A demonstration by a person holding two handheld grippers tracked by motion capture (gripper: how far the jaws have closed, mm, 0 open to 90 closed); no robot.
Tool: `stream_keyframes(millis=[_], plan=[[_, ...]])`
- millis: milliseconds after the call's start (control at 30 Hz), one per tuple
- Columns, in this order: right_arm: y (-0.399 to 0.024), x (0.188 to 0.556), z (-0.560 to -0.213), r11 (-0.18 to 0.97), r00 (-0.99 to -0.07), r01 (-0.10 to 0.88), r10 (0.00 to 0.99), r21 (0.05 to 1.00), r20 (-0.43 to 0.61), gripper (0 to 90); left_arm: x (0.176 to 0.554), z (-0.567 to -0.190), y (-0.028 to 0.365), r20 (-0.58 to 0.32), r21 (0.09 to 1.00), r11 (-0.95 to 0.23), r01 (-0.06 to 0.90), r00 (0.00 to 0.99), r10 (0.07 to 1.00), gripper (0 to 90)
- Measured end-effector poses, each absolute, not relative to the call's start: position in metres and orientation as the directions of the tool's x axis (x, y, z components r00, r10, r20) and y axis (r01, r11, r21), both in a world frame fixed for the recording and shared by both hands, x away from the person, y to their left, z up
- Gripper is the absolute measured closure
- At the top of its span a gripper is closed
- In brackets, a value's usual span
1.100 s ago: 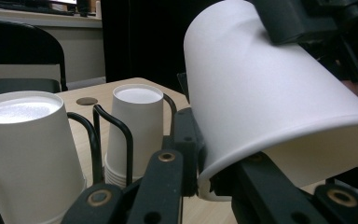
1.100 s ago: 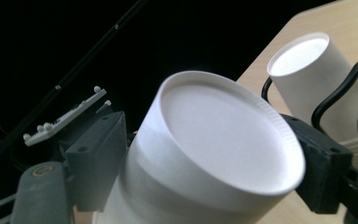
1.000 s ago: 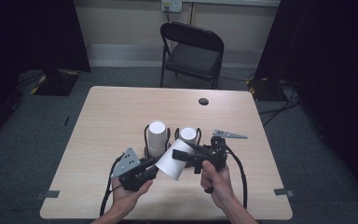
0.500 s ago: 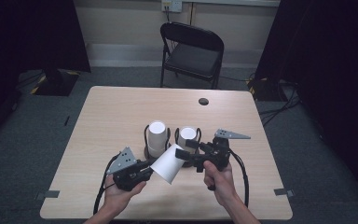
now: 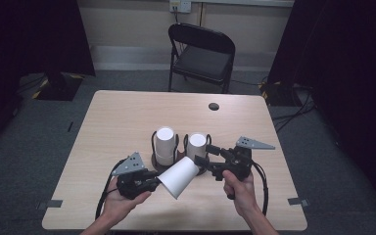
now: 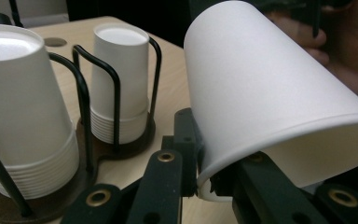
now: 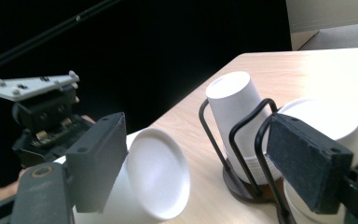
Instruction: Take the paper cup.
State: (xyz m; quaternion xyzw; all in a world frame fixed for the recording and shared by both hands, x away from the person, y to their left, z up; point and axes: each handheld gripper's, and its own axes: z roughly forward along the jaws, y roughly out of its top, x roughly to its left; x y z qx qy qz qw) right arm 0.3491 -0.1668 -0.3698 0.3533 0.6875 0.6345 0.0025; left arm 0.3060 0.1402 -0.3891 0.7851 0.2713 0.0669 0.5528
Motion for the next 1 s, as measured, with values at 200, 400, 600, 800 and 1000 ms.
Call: stream_keyframes(millis=[200, 400, 600, 800, 1000], plan=[[-0.173, 0.34, -0.377, -0.002, -0.774, 0.458, 0.491, 0.889, 0.4, 22.7, 0.307, -0.391, 0.138, -0.155, 0.879, -0.321, 0.353, 0.848, 0.507, 84.3], [-0.172, 0.335, -0.383, 0.062, -0.79, 0.447, 0.496, 0.892, 0.361, 21.5, 0.312, -0.395, 0.134, -0.14, 0.808, -0.436, 0.395, 0.849, 0.51, 84.2], [-0.163, 0.325, -0.389, 0.145, -0.821, 0.448, 0.456, 0.882, 0.342, 19.2, 0.315, -0.399, 0.129, -0.15, 0.748, -0.502, 0.434, 0.848, 0.509, 84.4], [-0.156, 0.321, -0.394, 0.198, -0.841, 0.431, 0.443, 0.88, 0.312, 19.5, 0.319, -0.406, 0.124, -0.151, 0.689, -0.566, 0.453, 0.853, 0.5, 84.4], [-0.145, 0.318, -0.404, 0.3, -0.867, 0.391, 0.437, 0.87, 0.238, 19.1, 0.324, -0.408, 0.123, -0.172, 0.65, -0.594, 0.474, 0.853, 0.492, 84.5]])
